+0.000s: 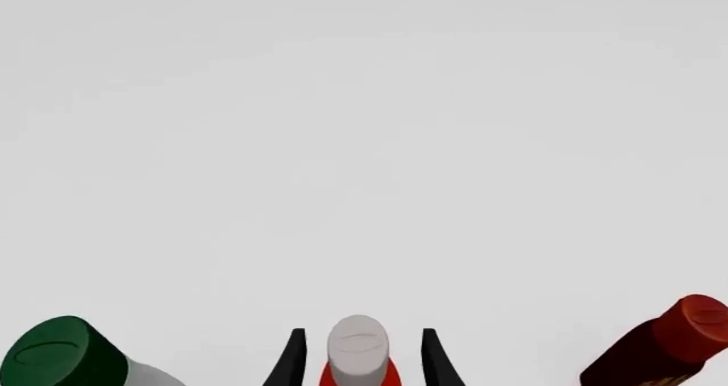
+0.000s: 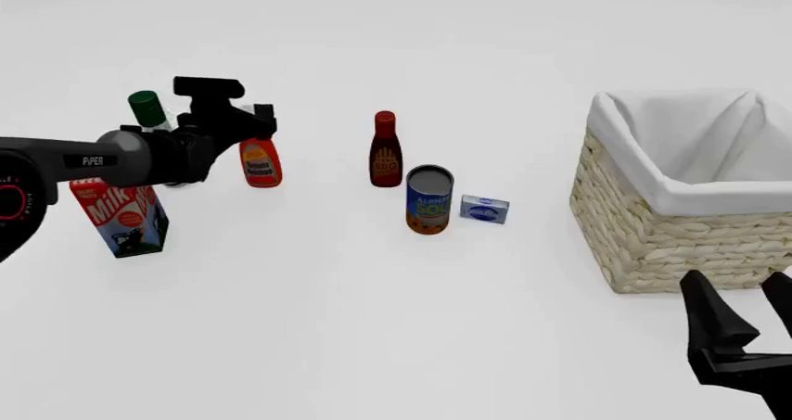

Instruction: Pick the ketchup and place it in the basket.

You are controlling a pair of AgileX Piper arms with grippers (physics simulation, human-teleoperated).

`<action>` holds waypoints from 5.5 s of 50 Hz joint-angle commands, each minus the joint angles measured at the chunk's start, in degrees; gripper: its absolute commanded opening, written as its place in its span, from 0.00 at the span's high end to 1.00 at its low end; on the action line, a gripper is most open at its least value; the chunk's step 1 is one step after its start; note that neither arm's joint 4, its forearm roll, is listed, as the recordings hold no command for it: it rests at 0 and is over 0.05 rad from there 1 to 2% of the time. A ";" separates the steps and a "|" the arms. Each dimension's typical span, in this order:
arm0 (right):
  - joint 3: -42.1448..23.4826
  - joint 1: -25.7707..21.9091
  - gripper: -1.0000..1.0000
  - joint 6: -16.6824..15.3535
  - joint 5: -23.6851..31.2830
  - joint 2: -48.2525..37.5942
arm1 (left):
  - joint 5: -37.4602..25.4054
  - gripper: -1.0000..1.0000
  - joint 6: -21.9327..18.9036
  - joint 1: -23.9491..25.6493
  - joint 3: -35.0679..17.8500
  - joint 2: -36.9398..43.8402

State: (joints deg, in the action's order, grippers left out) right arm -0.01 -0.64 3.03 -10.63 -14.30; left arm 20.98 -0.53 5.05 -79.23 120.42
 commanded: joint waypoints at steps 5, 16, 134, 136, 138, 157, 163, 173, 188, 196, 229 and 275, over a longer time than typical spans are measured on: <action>0.00 -0.01 0.00 0.11 -0.50 -0.59 | 0.01 0.00 0.02 0.03 -0.80 1.25; 0.00 -0.01 0.00 0.12 -0.80 -0.99 | -0.15 0.00 0.07 -0.16 -1.40 2.05; -7.81 -3.97 0.00 -8.82 13.79 14.28 | -10.82 1.00 -9.86 6.17 24.39 -39.42; -8.62 -4.21 0.00 -8.66 13.91 14.28 | -11.35 1.00 -10.56 6.66 24.80 -40.27; -9.65 -4.94 0.00 -8.54 15.05 14.27 | -13.54 1.00 -9.19 7.79 24.30 -41.23; -16.65 -16.99 0.00 -9.37 18.58 10.65 | -22.07 1.00 -12.44 13.17 26.26 -51.54; -18.57 -20.68 0.00 -8.45 16.98 6.61 | -24.49 1.00 -13.72 13.94 26.58 -53.11; -21.05 -24.81 0.00 -10.05 14.62 -0.91 | -29.48 1.00 -14.14 17.35 25.59 -56.89; -25.49 -31.91 0.00 -7.73 10.61 -12.74 | -32.81 1.00 -13.60 21.72 25.37 -58.96; -26.51 -33.75 0.00 -9.69 8.18 -17.91 | -33.86 1.00 -12.85 23.59 25.58 -59.41; -32.51 -43.69 0.00 -10.50 5.51 -29.71 | -36.64 1.00 -10.82 28.91 25.05 -59.34; -36.71 -50.33 0.00 -7.75 -3.47 -39.19 | -38.27 1.00 -9.47 32.00 23.72 -58.98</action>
State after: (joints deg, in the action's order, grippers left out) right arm -36.39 -50.40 -4.78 -11.89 -51.49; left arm -16.31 -9.65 36.19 -54.55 62.05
